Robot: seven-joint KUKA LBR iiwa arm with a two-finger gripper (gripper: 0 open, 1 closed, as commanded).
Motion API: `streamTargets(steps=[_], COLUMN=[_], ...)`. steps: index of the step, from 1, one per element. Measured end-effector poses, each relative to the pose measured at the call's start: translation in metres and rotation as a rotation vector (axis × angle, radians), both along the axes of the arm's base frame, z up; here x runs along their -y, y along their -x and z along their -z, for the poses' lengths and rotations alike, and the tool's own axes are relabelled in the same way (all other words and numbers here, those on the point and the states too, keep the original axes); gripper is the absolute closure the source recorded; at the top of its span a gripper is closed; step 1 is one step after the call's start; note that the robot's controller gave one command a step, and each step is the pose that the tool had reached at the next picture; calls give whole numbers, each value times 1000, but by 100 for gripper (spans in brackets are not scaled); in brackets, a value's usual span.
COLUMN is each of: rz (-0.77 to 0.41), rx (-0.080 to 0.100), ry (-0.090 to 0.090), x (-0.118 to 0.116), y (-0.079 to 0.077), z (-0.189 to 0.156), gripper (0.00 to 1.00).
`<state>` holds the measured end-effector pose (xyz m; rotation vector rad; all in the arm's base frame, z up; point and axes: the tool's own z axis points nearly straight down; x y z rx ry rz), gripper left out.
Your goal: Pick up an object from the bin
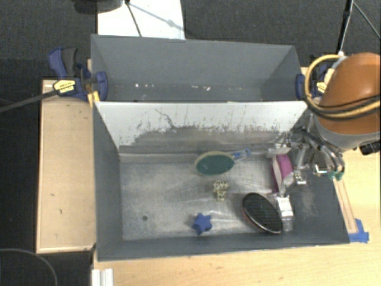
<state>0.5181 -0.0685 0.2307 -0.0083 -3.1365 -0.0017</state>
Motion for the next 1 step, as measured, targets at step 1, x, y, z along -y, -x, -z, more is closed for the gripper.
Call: streamTargets(steps=[1], rz=[175], rx=[9], ry=[-1], x=[9], y=[38], z=[159], gripper=[0])
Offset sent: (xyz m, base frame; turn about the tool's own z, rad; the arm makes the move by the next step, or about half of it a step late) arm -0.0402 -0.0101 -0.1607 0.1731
